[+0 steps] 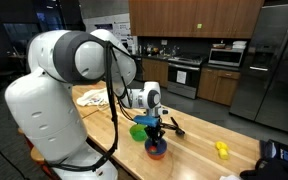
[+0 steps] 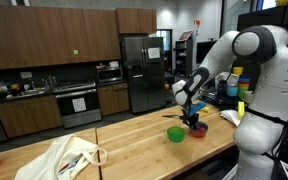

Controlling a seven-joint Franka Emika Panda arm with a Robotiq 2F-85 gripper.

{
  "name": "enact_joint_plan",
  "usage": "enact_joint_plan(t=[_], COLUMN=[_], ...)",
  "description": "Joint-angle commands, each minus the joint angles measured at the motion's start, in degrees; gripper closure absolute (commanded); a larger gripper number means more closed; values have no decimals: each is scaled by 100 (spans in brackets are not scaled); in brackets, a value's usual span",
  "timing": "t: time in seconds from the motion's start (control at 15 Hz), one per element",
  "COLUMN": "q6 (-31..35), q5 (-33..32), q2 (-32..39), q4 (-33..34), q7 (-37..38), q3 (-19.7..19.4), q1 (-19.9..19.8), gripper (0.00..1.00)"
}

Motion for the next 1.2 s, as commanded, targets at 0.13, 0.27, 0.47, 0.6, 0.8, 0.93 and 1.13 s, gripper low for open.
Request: enact_joint_plan(t=[0.13,0.27,0.47,0.6,0.8,0.93,1.13], q6=[31,-25,-43,-53,-33,-16,16], q5=[-19,28,52,67,30,-1,-45], q2=[-76,-125,-171,-176,-162,-173,-153], q4=[-4,47,87,118,107,65,50], q7=[49,-11,-74,-92,-72,-90,-74], q3=[0,-21,-51,-70,-75,-86,-101], q1=[-35,-47,-77,-88,-105,-128,-159], gripper=[47,34,13,2,0,0,0])
